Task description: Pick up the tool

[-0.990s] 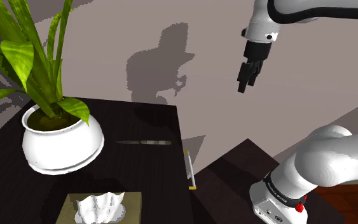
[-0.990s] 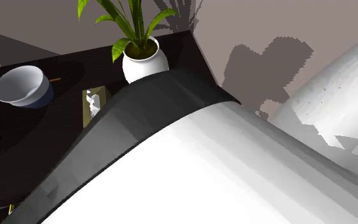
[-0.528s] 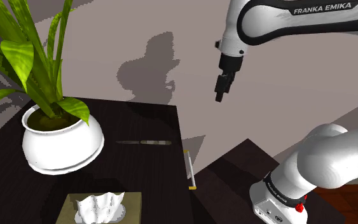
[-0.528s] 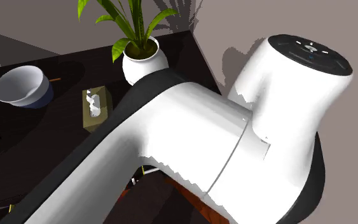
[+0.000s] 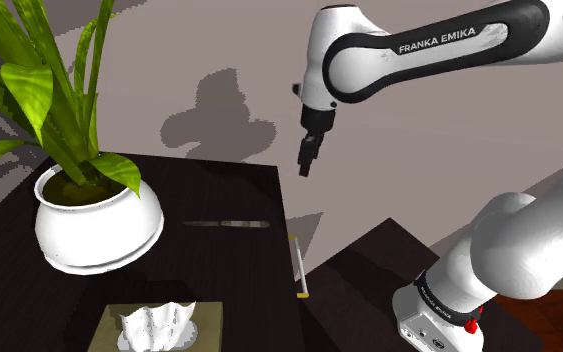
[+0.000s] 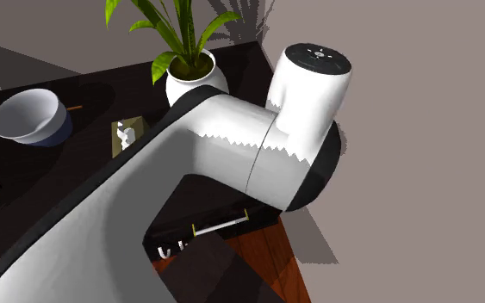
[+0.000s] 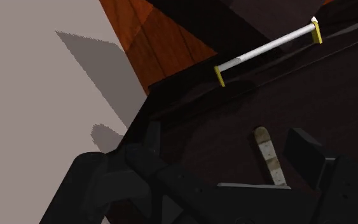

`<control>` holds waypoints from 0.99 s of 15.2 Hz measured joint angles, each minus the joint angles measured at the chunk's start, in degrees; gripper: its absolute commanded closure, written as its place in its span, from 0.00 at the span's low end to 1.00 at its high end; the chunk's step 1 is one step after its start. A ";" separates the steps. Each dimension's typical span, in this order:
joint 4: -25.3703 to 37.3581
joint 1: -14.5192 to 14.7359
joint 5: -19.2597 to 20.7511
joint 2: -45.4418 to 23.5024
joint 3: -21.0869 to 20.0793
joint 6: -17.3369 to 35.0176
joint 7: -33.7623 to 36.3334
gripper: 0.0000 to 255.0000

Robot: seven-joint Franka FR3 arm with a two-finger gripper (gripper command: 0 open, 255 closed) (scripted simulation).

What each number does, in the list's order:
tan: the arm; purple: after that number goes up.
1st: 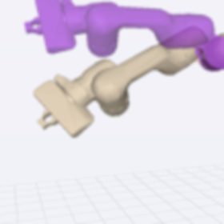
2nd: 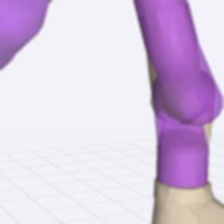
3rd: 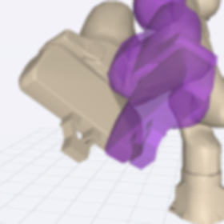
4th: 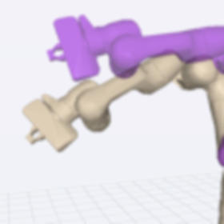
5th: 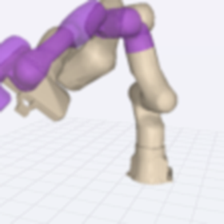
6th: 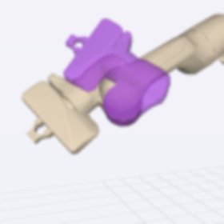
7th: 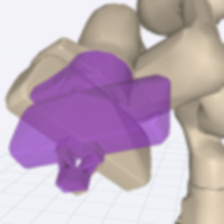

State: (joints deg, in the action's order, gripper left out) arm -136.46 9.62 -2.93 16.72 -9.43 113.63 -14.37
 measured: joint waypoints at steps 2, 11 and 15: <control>0.53 1.08 -0.01 -3.01 -1.17 3.04 -0.62 0.00; 6.12 5.57 2.52 -17.42 -6.15 14.35 -2.40 0.00; 10.02 7.63 5.07 -24.04 -7.91 17.99 -2.71 0.00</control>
State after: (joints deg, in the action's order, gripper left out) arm -126.44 17.25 2.14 -7.33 -17.34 131.62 -17.08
